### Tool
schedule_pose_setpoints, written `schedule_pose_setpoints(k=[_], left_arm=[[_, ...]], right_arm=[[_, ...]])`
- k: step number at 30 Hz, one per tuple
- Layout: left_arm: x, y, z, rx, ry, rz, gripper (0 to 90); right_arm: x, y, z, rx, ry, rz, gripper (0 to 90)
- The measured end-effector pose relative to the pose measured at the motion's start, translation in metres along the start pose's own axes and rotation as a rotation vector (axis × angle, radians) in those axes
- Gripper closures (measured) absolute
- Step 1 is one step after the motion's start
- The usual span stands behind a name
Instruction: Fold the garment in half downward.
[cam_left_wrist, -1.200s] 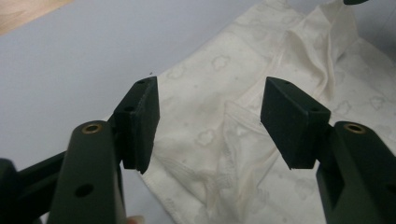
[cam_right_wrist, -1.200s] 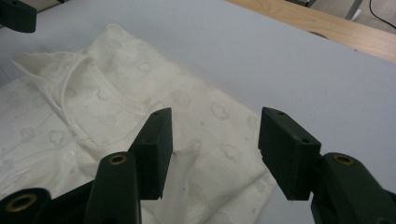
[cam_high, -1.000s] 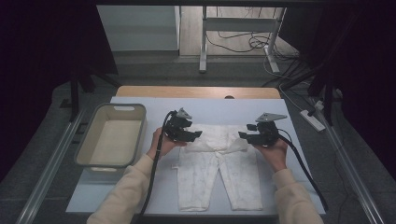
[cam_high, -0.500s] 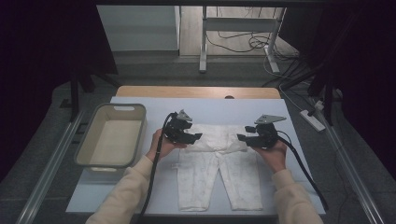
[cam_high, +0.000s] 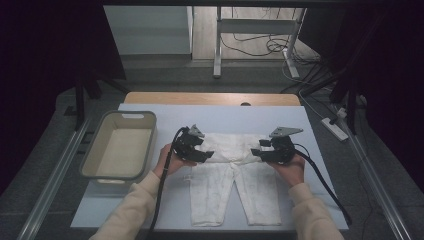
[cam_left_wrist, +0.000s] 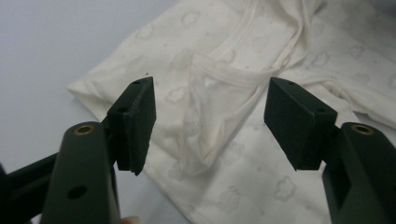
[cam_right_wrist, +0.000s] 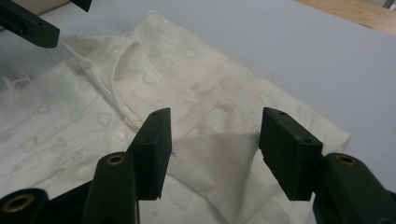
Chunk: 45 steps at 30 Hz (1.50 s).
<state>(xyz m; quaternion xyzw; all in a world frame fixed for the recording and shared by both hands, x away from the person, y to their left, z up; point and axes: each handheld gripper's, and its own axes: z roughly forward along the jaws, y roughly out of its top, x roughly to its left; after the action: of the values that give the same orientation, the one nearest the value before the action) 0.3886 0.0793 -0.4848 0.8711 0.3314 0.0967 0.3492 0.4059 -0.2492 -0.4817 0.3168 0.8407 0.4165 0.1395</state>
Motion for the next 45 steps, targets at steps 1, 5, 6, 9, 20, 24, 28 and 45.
schedule_pose_setpoints(k=[1, 5, 6, 9, 20, 24, 28, 45], left_arm=[[0.002, -0.002, 0.002, 0.005, -0.002, -0.009, 35.2], [0.004, -0.005, 0.008, 0.02, -0.013, -0.018, 37.1], [0.005, -0.006, 0.01, 0.029, -0.023, -0.023, 37.6], [0.007, -0.009, 0.014, 0.04, -0.043, -0.026, 42.7], [0.009, -0.015, 0.023, 0.094, -0.091, -0.017, 75.8], [0.01, -0.016, 0.022, 0.087, -0.092, -0.023, 81.4], [0.01, -0.017, 0.022, 0.081, -0.09, -0.025, 82.8], [0.01, -0.018, 0.025, 0.088, -0.09, -0.025, 83.0]], right_arm=[[0.0, -0.001, 0.002, 0.01, -0.002, -0.004, 43.9], [0.0, -0.003, 0.007, 0.026, -0.003, -0.004, 43.9], [0.0, -0.003, 0.009, 0.034, -0.001, -0.005, 43.9], [0.0, -0.005, 0.012, 0.057, -0.009, -0.015, 43.8], [-0.001, -0.01, 0.02, 0.119, -0.035, -0.016, 46.0], [-0.004, -0.014, 0.022, 0.142, -0.022, -0.008, 62.7], [-0.008, -0.016, 0.021, 0.144, -0.018, 0.01, 71.6], [-0.02, -0.017, 0.031, 0.164, -0.021, 0.021, 68.4]])
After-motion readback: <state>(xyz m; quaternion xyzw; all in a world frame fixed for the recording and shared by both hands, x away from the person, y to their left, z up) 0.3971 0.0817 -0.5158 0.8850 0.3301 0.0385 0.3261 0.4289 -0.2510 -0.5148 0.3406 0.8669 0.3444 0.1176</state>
